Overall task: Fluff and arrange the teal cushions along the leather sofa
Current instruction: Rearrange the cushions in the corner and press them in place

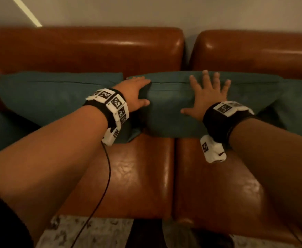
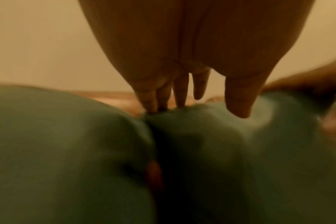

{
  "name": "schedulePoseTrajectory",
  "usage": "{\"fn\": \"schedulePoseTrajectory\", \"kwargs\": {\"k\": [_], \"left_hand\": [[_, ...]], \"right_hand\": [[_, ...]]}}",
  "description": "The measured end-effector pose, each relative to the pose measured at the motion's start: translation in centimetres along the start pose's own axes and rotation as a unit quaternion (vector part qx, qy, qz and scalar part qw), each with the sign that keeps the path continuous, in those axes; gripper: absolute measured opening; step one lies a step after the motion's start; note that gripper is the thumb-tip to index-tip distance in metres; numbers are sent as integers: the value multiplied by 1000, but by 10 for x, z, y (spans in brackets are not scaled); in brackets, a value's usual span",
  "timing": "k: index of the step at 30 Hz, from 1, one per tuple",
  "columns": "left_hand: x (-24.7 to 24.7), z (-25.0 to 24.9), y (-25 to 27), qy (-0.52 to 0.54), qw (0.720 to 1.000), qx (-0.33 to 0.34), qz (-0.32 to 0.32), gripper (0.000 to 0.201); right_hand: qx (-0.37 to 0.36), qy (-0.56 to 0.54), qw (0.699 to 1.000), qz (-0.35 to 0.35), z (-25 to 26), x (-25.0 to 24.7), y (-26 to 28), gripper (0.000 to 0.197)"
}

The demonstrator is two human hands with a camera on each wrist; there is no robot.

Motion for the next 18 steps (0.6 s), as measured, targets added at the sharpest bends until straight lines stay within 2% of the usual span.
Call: {"fn": "schedulePoseTrajectory", "kwargs": {"k": [2, 4, 5, 6, 8, 9, 14, 18], "left_hand": [[-15, 41, 22, 5, 999, -30, -45, 77], [-19, 87, 43, -45, 995, -88, -33, 88], [-18, 107, 54, -70, 991, -114, -10, 97], [-16, 123, 63, -85, 987, -133, 10, 106], [-9, 141, 72, -97, 985, -143, 19, 116], [-5, 144, 71, -102, 985, -140, 14, 112], [-18, 143, 58, -98, 986, -135, 6, 49], [-50, 170, 75, -79, 988, -120, -55, 29]], "right_hand": [[-116, -84, 989, -40, 47, 0, 3, 85], [-192, -210, 957, -53, 87, 5, 7, 52], [-200, -247, 948, -30, 104, 8, 9, 39], [-195, -274, 942, 15, 119, 12, 9, 34], [-155, -328, 925, 113, 140, 23, 4, 46], [-131, -345, 920, 134, 146, 27, 0, 55], [-61, -330, 936, 106, 152, 42, -20, 67], [-19, -315, 945, 83, 161, 41, -19, 56]]}}
Point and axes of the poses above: each hand's wrist, its own y-axis away from the middle knuckle, its own x-axis out of the palm, z = x × y, the point moved 1 cm from there along -y, towards the middle knuckle
